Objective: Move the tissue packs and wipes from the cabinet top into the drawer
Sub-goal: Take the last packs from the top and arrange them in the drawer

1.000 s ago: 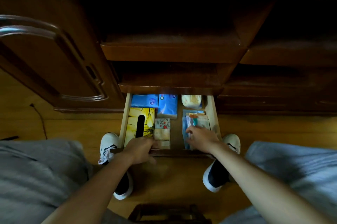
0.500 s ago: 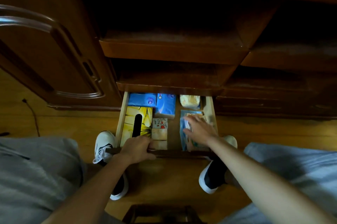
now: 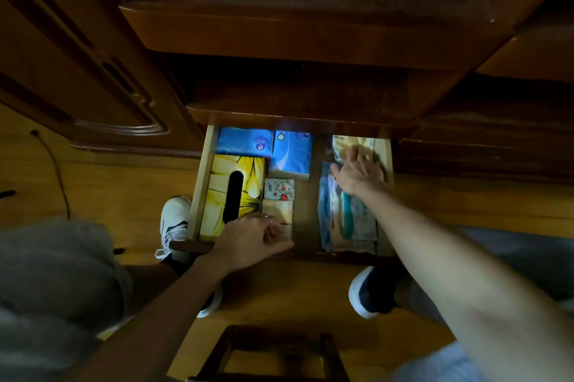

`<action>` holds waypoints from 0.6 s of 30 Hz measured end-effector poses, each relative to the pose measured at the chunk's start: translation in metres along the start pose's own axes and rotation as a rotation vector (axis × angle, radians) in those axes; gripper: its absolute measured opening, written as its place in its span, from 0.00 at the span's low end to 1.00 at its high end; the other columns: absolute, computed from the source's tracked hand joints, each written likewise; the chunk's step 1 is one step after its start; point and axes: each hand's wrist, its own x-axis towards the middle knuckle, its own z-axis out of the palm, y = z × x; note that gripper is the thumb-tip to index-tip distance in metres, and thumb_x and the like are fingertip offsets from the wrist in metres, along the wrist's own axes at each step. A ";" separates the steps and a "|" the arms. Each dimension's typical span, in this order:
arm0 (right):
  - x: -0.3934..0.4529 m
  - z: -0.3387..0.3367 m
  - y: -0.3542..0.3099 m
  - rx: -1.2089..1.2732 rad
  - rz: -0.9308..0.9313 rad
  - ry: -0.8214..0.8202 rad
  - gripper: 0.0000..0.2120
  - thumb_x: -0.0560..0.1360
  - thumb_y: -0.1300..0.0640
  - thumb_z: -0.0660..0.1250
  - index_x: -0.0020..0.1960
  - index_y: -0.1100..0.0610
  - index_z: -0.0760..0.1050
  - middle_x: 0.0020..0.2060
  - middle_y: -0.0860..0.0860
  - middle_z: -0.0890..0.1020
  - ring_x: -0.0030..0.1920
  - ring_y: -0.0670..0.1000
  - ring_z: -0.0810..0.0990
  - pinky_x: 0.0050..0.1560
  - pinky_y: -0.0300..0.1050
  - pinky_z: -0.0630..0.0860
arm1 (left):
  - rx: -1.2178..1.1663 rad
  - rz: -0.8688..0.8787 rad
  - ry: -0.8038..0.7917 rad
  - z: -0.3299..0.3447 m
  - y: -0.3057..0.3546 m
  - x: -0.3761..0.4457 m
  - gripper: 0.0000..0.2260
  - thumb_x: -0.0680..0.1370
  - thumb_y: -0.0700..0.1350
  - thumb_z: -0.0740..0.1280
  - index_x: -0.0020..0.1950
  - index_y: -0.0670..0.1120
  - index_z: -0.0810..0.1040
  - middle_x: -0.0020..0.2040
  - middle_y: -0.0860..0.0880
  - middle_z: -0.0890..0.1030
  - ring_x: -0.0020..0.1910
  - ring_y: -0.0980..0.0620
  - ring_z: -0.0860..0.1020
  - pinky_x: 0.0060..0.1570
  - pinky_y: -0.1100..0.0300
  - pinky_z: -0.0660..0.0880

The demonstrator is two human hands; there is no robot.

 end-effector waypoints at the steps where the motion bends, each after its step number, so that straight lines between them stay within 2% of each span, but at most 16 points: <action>1: 0.003 -0.001 -0.003 0.028 0.044 0.000 0.38 0.82 0.41 0.55 0.83 0.61 0.48 0.81 0.59 0.55 0.79 0.60 0.58 0.74 0.58 0.63 | 0.005 0.001 0.003 0.001 0.000 0.001 0.24 0.72 0.72 0.64 0.56 0.58 0.82 0.50 0.59 0.84 0.46 0.62 0.81 0.47 0.60 0.80; 4: 0.010 -0.003 -0.007 -0.009 0.077 -0.003 0.38 0.81 0.50 0.61 0.83 0.62 0.47 0.81 0.61 0.53 0.80 0.61 0.55 0.74 0.57 0.63 | 0.012 0.001 0.005 0.005 0.000 0.001 0.23 0.73 0.71 0.64 0.57 0.57 0.81 0.51 0.59 0.85 0.46 0.63 0.81 0.47 0.61 0.80; 7: 0.006 0.000 -0.012 -0.223 0.029 0.070 0.43 0.79 0.45 0.65 0.83 0.58 0.45 0.81 0.63 0.54 0.79 0.63 0.56 0.74 0.57 0.62 | 0.007 -0.002 0.010 0.007 -0.001 0.000 0.22 0.74 0.70 0.63 0.57 0.57 0.81 0.51 0.59 0.85 0.46 0.64 0.80 0.45 0.66 0.77; 10: 0.002 0.003 -0.024 -0.440 -0.100 0.203 0.42 0.78 0.47 0.68 0.83 0.52 0.48 0.76 0.61 0.65 0.73 0.63 0.67 0.68 0.58 0.68 | 0.004 -0.014 0.007 0.008 -0.002 -0.001 0.23 0.74 0.71 0.61 0.58 0.58 0.80 0.52 0.59 0.84 0.46 0.62 0.80 0.46 0.63 0.77; 11: 0.002 0.002 -0.030 -0.488 -0.141 0.212 0.42 0.77 0.48 0.70 0.83 0.50 0.49 0.75 0.60 0.66 0.72 0.62 0.67 0.67 0.58 0.69 | -0.002 -0.017 0.010 0.008 -0.002 -0.001 0.23 0.74 0.71 0.61 0.59 0.58 0.80 0.51 0.59 0.85 0.46 0.62 0.80 0.47 0.62 0.76; 13: 0.004 -0.001 -0.040 -0.527 -0.173 0.163 0.44 0.74 0.48 0.73 0.82 0.48 0.51 0.77 0.58 0.63 0.74 0.63 0.63 0.65 0.59 0.70 | -0.016 -0.023 0.014 0.008 -0.003 -0.002 0.22 0.75 0.70 0.61 0.59 0.58 0.80 0.51 0.58 0.85 0.45 0.63 0.80 0.47 0.63 0.75; 15: 0.011 -0.006 -0.045 -0.533 -0.163 0.096 0.37 0.75 0.52 0.70 0.80 0.46 0.58 0.79 0.58 0.57 0.76 0.65 0.59 0.62 0.60 0.72 | -0.025 -0.019 0.017 0.007 -0.003 -0.003 0.22 0.76 0.70 0.60 0.59 0.57 0.80 0.51 0.58 0.85 0.44 0.65 0.79 0.43 0.68 0.73; 18: 0.023 -0.011 -0.043 -0.539 -0.125 0.027 0.28 0.81 0.60 0.58 0.79 0.46 0.61 0.81 0.58 0.53 0.78 0.66 0.55 0.63 0.65 0.71 | -0.042 -0.009 0.028 0.007 -0.003 -0.004 0.25 0.75 0.71 0.58 0.59 0.56 0.81 0.50 0.58 0.85 0.42 0.67 0.77 0.38 0.73 0.69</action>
